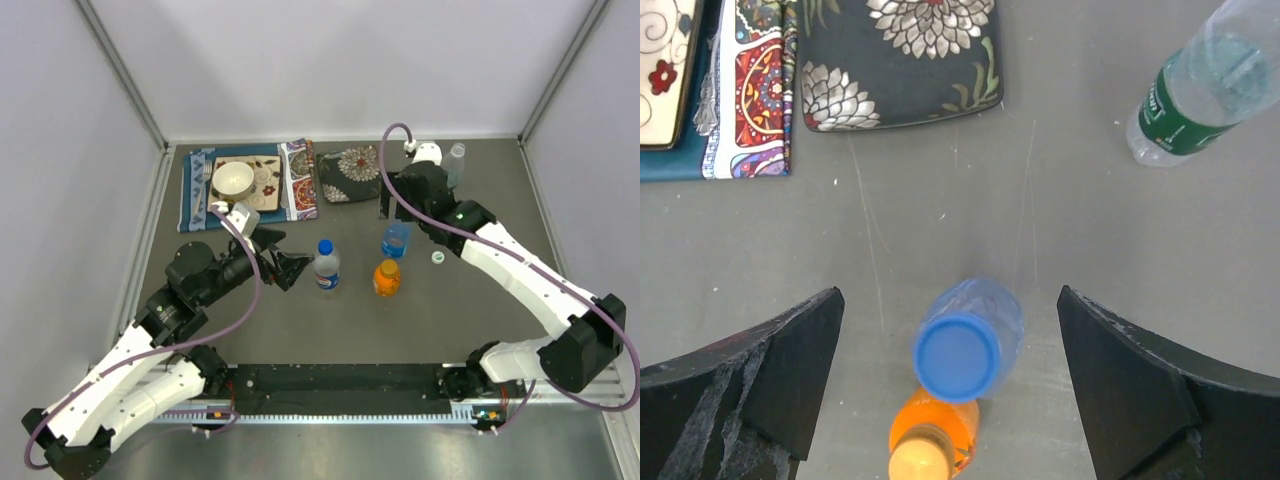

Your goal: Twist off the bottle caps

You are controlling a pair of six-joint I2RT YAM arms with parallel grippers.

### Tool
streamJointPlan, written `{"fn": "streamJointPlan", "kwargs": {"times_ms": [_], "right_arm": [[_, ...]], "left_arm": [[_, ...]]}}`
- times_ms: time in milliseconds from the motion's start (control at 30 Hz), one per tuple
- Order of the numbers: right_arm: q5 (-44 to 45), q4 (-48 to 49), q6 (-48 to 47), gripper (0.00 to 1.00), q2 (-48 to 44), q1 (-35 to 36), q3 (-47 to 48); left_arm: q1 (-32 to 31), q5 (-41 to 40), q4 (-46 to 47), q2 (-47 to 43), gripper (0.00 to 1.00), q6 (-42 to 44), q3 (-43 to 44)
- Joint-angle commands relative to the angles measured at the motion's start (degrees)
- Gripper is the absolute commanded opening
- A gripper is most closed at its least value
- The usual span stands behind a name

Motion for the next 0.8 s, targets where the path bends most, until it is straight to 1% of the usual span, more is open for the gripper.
{"fn": "streamJointPlan", "kwargs": {"times_ms": [0, 133, 300, 500, 567, 633, 667, 700, 767], "right_arm": [[1.02, 2.03, 2.16, 0.87, 1.22, 0.33, -0.67], [0.40, 2.38, 2.87, 0.79, 1.48, 0.33, -1.37], [-0.39, 2.38, 3.31, 0.71, 1.48, 0.42, -2.69], [-0.57, 2.47, 3.57, 0.54, 1.22, 0.42, -4.27], [-0.13, 2.56, 3.57, 0.53, 0.61, 0.42, -4.54], [0.22, 2.56, 3.57, 0.49, -0.36, 0.42, -4.19], [0.22, 2.56, 3.48, 0.46, -1.67, 0.33, -4.01], [0.31, 2.73, 3.40, 0.40, -2.38, 0.42, -3.66], [0.05, 2.82, 2.69, 0.34, -4.30, 0.33, -1.91]], "left_arm": [[-0.25, 0.82, 2.51, -0.17, 0.98, -0.58, 1.43], [-0.25, 1.26, 1.98, -0.25, 0.98, -0.40, 1.43], [-0.16, 1.18, 1.80, -0.96, 0.98, -0.66, 0.91], [-0.25, 1.53, 1.89, -0.87, 0.98, -1.02, 0.38], [-0.25, 1.53, 1.89, -0.78, 0.98, -1.10, 0.47], [-0.25, 1.44, 1.80, -0.69, 0.98, -1.02, 0.55], [-0.25, 1.44, 1.80, -0.69, 0.99, -0.93, 0.64], [-0.25, 1.27, 1.89, -0.69, 0.98, -0.84, 0.82], [-0.25, 1.18, 1.80, -0.34, 0.98, -0.58, 1.17]]}}
